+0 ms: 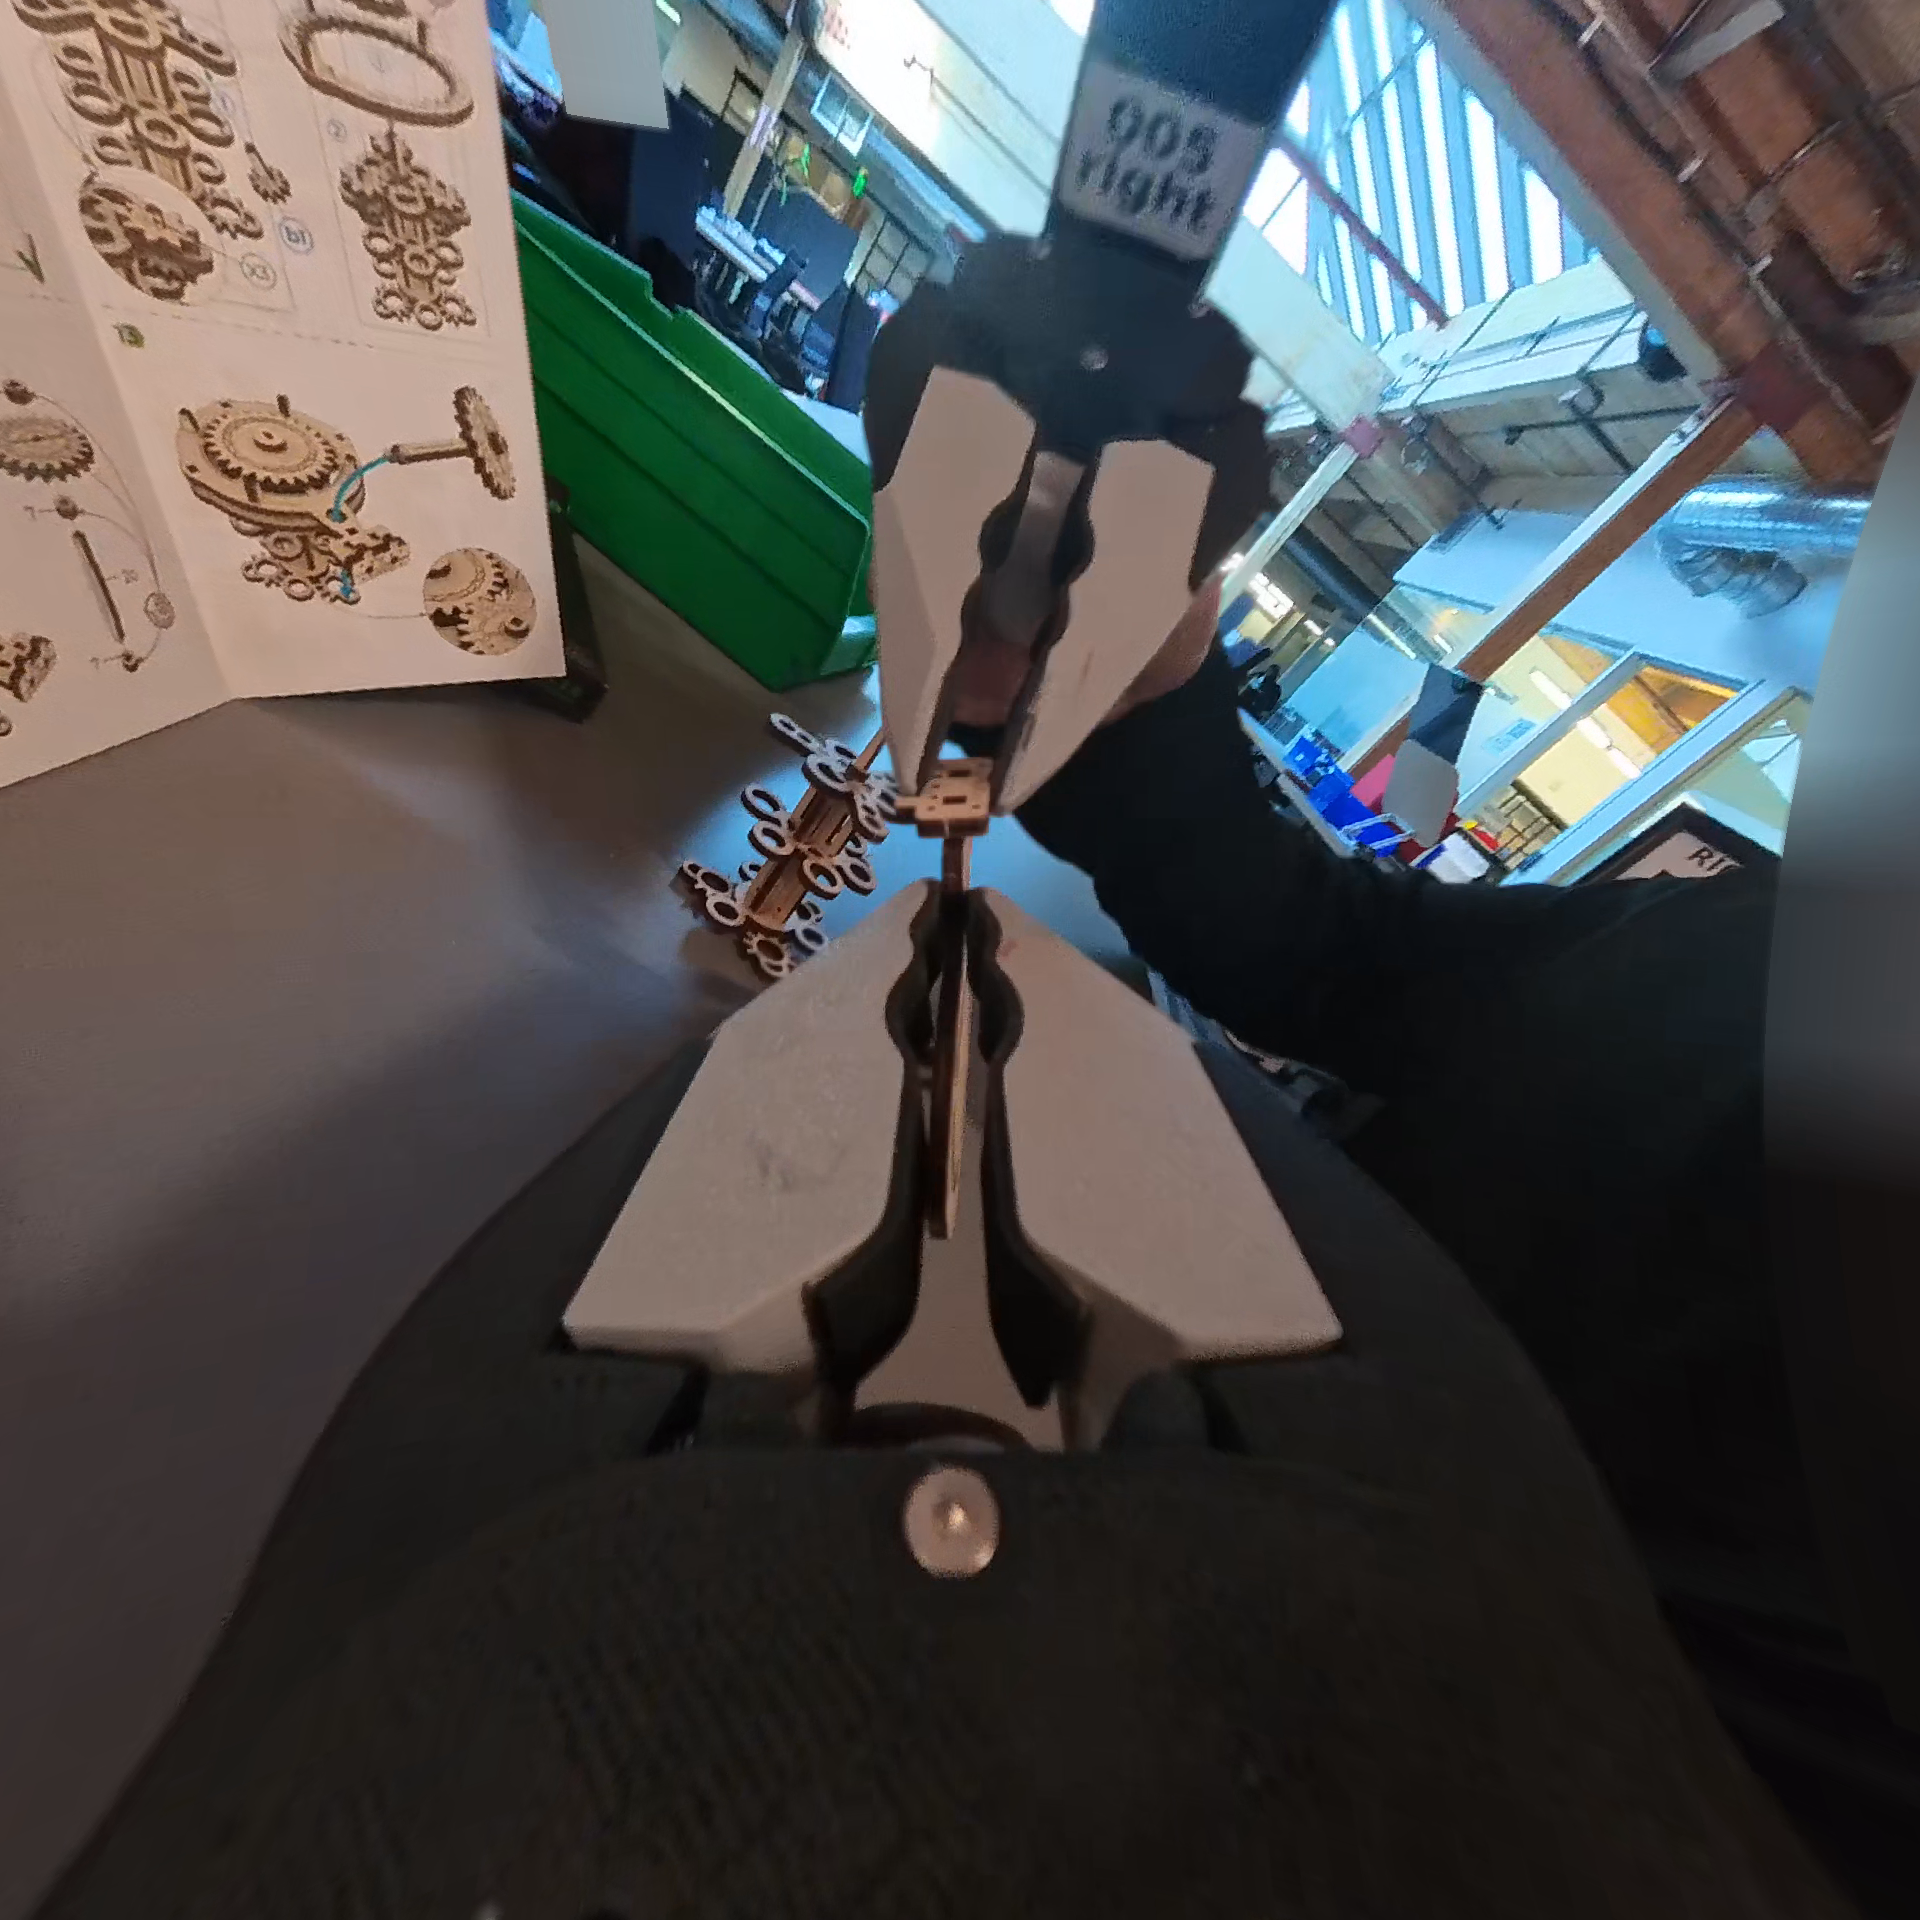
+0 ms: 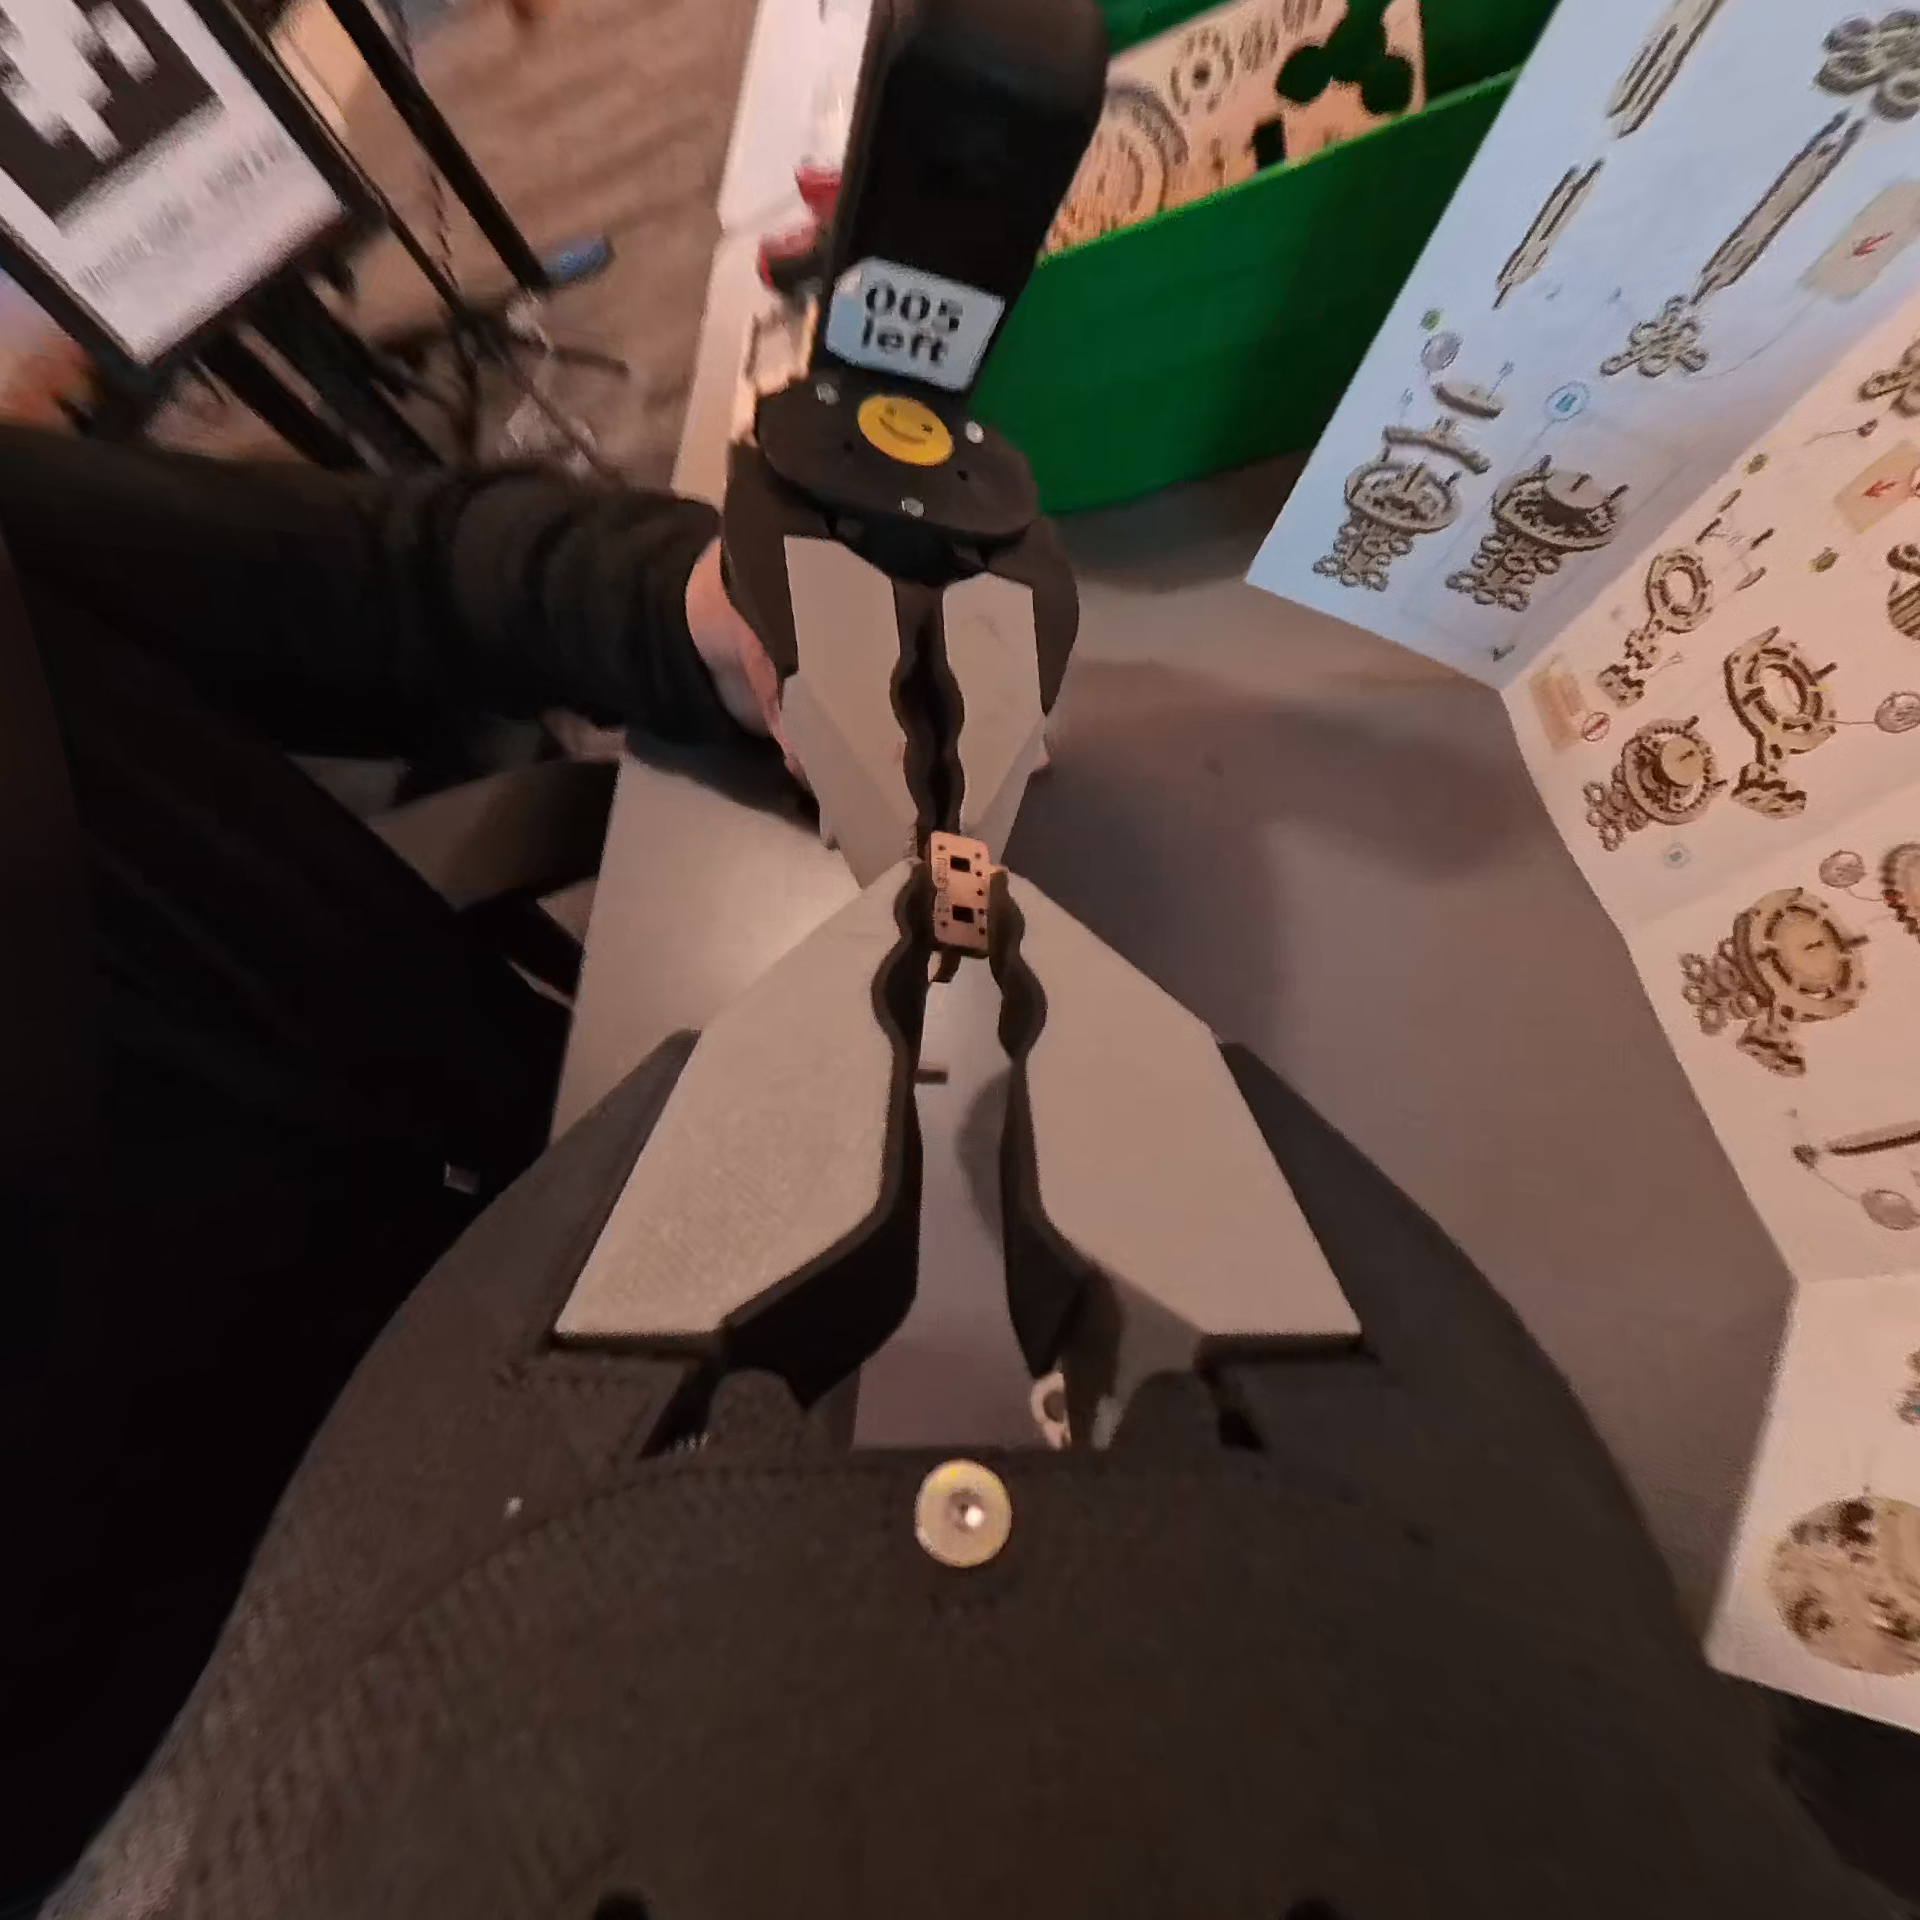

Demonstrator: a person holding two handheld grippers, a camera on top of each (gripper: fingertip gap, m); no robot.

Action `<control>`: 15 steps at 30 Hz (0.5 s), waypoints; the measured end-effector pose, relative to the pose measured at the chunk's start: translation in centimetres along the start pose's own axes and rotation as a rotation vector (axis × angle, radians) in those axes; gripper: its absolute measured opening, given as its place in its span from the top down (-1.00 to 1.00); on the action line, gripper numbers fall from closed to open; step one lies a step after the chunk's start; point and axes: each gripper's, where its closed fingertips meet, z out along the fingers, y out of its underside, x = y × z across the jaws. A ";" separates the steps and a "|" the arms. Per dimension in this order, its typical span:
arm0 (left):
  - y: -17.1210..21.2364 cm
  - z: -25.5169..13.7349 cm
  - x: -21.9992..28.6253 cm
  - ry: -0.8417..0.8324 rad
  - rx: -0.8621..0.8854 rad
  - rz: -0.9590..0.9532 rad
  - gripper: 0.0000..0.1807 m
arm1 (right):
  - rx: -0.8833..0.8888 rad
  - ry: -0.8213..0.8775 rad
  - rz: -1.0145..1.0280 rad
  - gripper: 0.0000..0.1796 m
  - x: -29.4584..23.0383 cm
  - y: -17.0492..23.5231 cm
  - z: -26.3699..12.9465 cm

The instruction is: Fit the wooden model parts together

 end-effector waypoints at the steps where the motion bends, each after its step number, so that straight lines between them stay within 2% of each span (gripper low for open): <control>1: -0.2 0.0 0.1 0.003 0.008 0.007 1.00 | 0.037 -0.010 0.021 0.92 0.0 -0.1 -0.1; 8: -1.9 -0.5 0.6 0.009 0.099 0.056 1.00 | 0.185 0.024 0.020 0.92 -0.2 -2.0 -1.1; 11: -2.7 -0.8 1.3 -0.009 0.121 0.121 1.00 | 0.237 0.046 -0.062 0.92 -0.7 -3.1 -1.3; 15: -3.1 -1.2 1.4 0.003 0.147 0.108 0.99 | 0.254 0.098 -0.171 0.91 -1.0 -3.7 -1.5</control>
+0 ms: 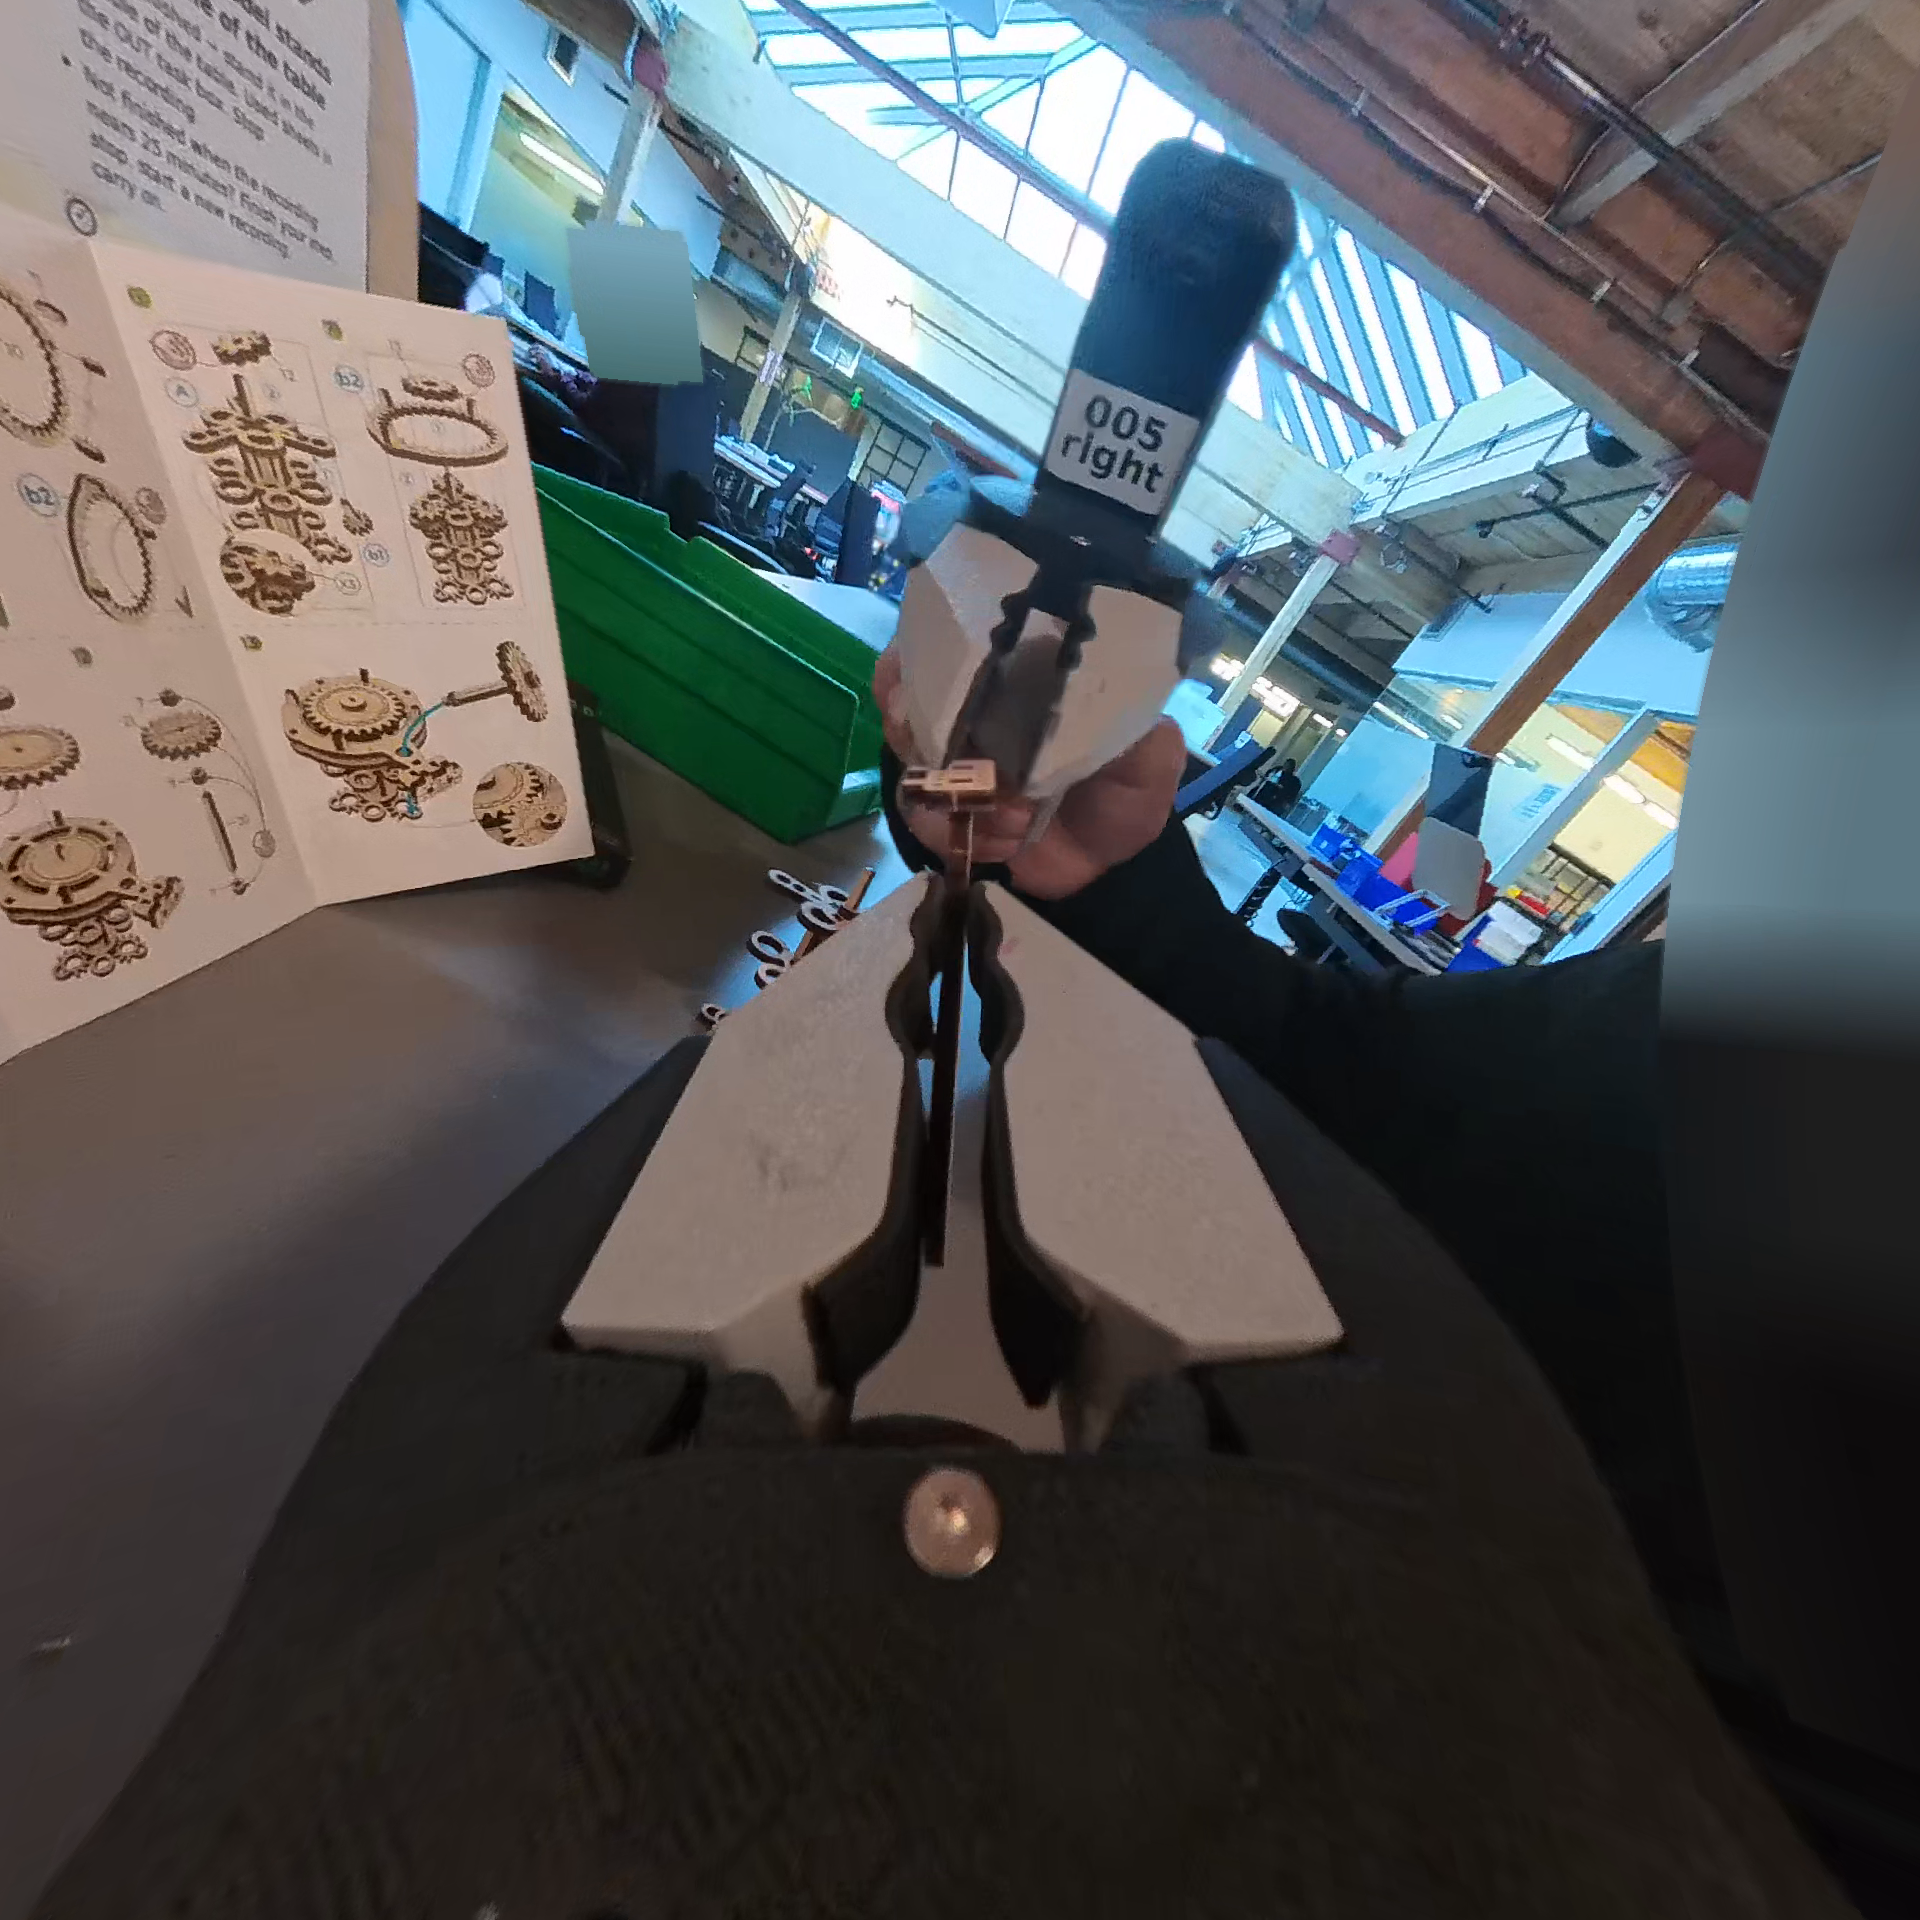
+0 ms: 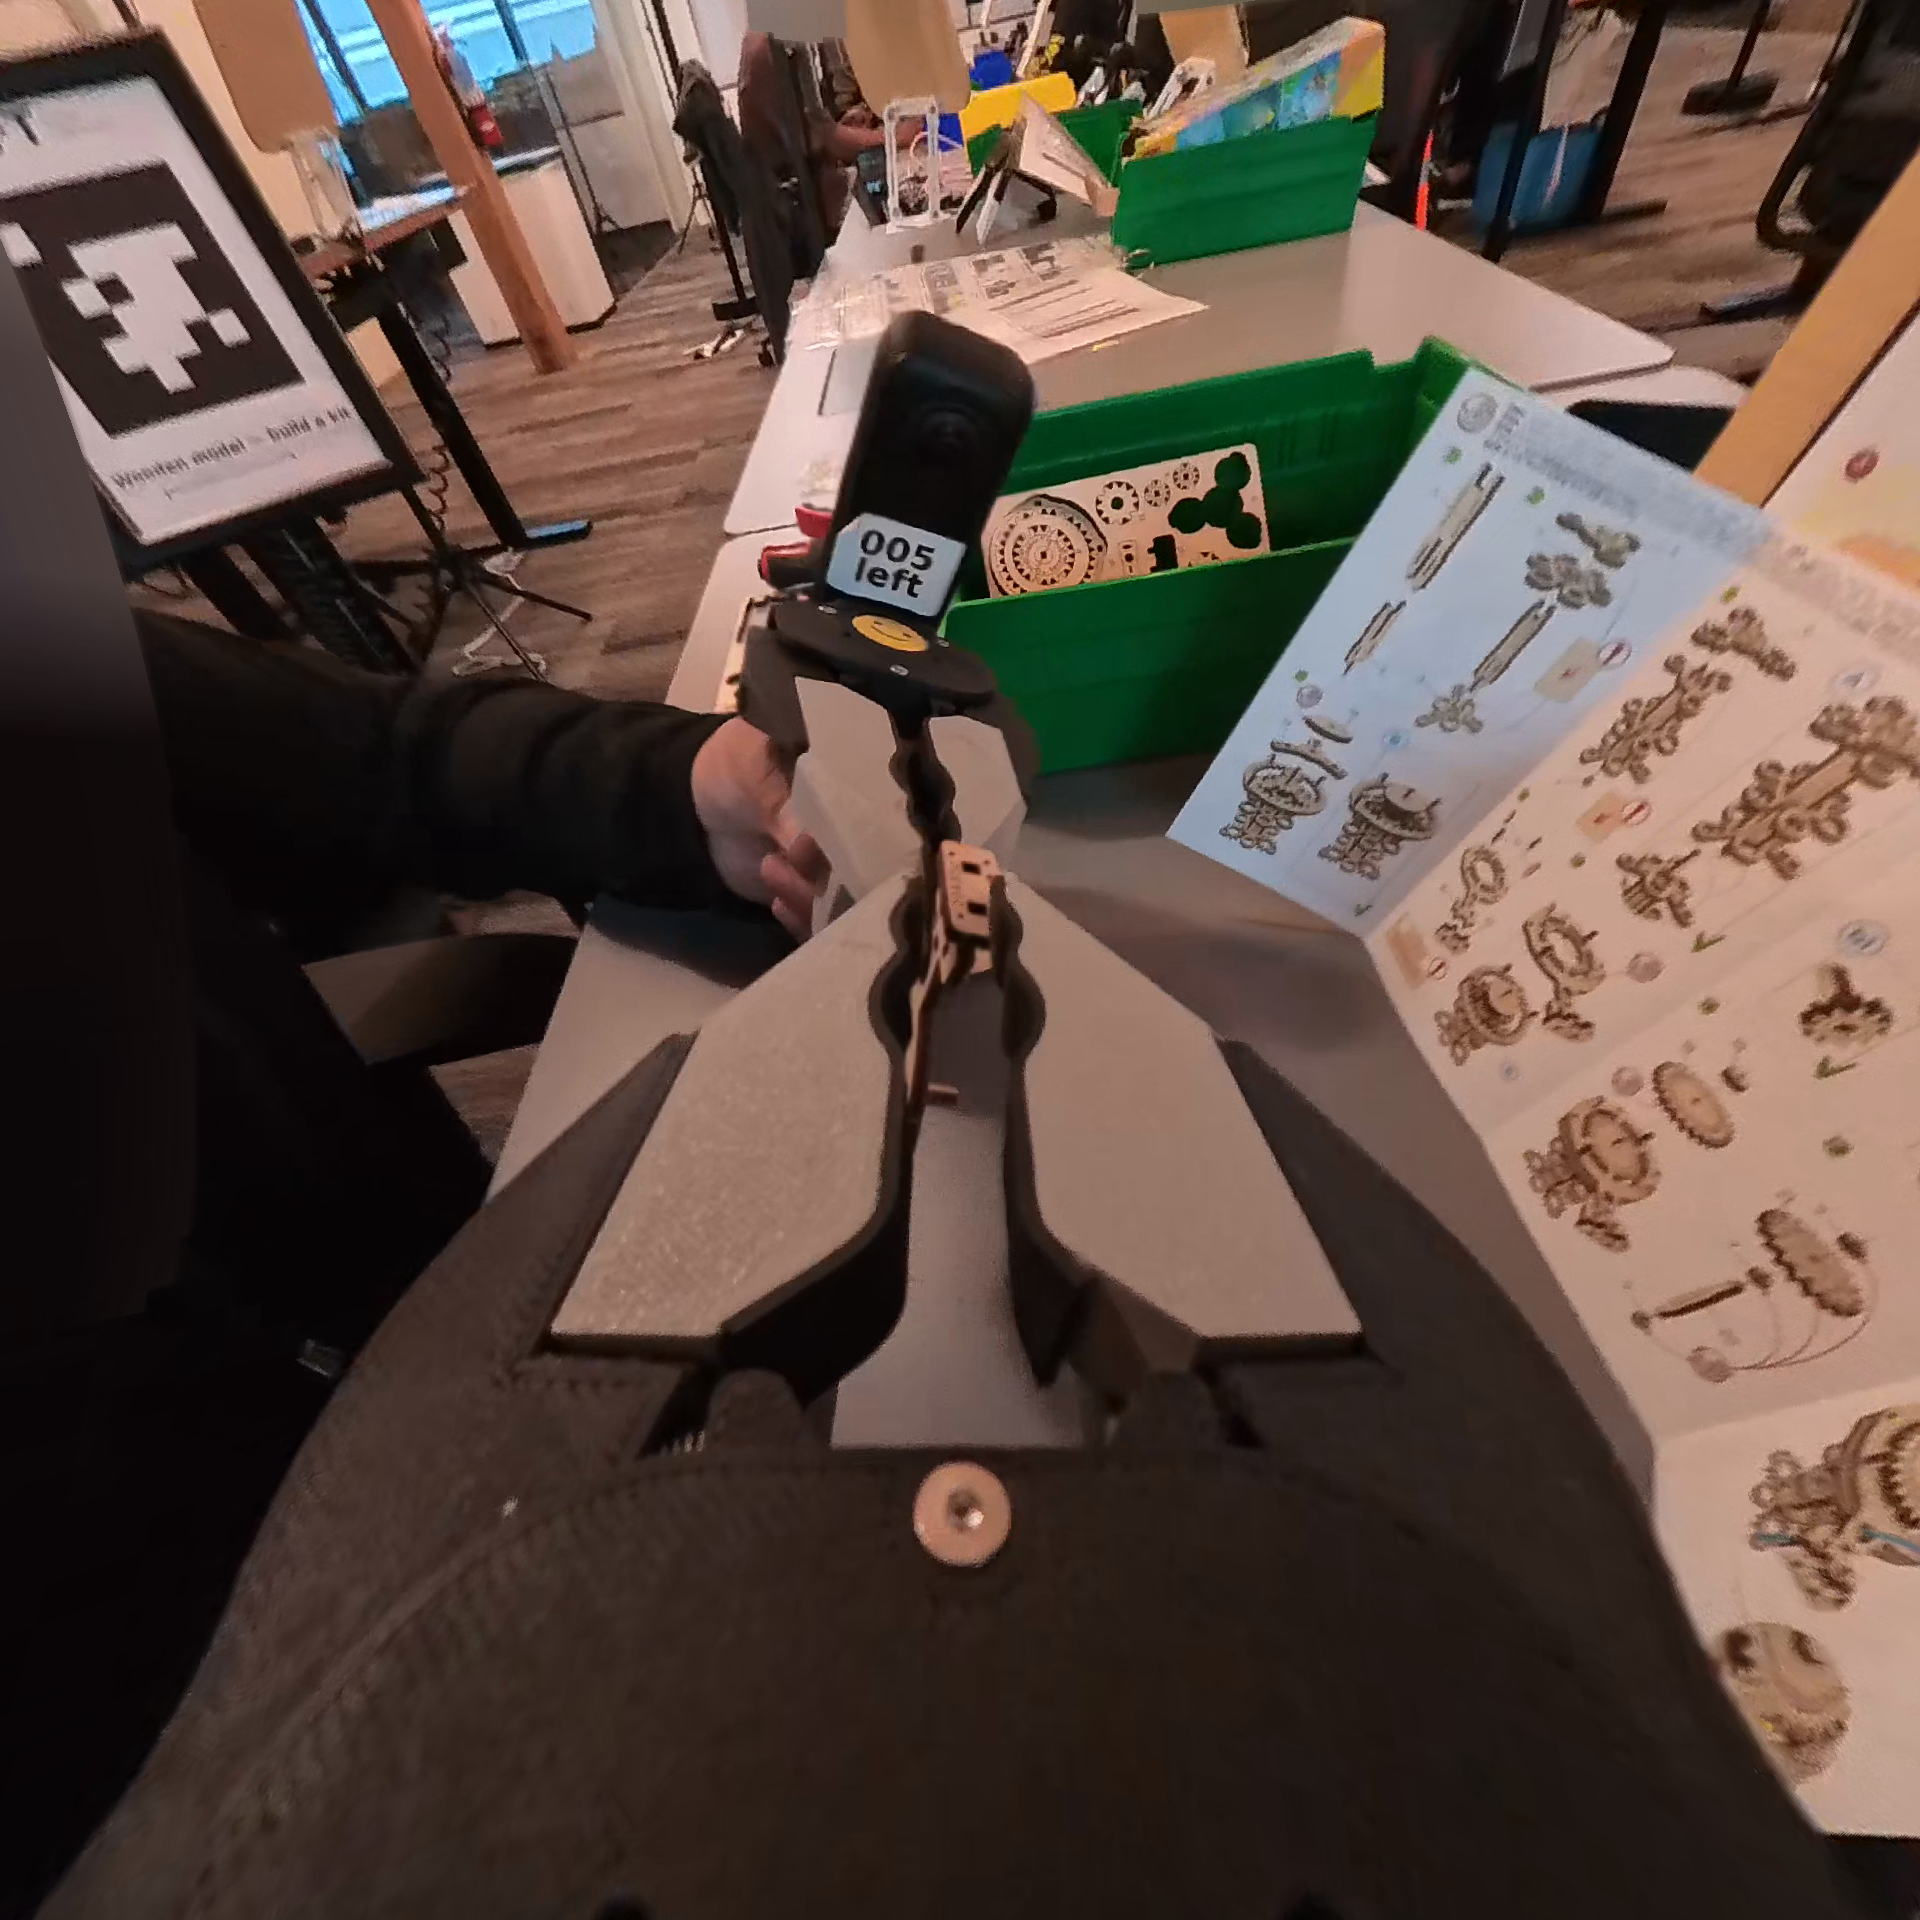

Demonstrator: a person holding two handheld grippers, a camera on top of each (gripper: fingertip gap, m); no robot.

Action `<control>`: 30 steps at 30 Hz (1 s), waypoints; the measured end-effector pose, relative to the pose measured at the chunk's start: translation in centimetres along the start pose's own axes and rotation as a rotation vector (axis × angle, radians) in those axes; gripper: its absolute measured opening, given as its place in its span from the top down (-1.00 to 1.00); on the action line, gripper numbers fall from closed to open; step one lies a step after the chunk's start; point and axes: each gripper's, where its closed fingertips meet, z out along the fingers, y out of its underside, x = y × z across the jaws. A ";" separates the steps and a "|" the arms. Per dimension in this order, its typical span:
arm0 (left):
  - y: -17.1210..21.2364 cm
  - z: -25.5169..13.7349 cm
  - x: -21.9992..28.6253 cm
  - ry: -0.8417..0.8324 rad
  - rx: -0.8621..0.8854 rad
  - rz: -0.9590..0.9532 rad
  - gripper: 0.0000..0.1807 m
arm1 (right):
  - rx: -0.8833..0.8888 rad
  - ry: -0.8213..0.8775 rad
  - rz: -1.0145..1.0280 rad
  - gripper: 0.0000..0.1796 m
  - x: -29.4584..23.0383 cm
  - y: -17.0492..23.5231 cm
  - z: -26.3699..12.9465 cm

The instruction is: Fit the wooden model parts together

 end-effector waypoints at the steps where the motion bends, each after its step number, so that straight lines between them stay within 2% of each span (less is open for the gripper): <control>1: -0.2 -0.1 0.0 0.007 0.009 -0.015 0.99 | -0.004 0.014 -0.029 0.89 0.0 0.0 -0.2; 5: -0.4 -0.3 0.2 0.027 0.014 -0.024 0.99 | -0.001 0.069 -0.156 0.91 -0.2 -0.2 -1.1; 9: -0.4 -0.4 0.6 0.056 0.007 -0.037 0.99 | -0.031 0.110 -0.259 0.65 -0.6 -0.1 -1.9; 12: -0.2 -0.4 1.0 0.101 -0.003 -0.089 1.00 | -0.080 0.174 -0.396 0.62 -0.8 0.5 -2.1; 15: 0.2 -0.2 1.4 0.155 -0.021 -0.162 1.00 | -0.108 0.312 -0.596 0.63 -0.7 0.7 -2.1; 20: 1.0 0.3 2.0 0.199 -0.050 -0.193 1.00 | -0.152 0.378 -0.789 0.63 -2.1 1.6 -1.1; 30: 1.8 0.5 2.9 0.250 -0.105 -0.203 1.00 | -0.174 0.443 -0.932 0.83 -2.6 1.9 -1.1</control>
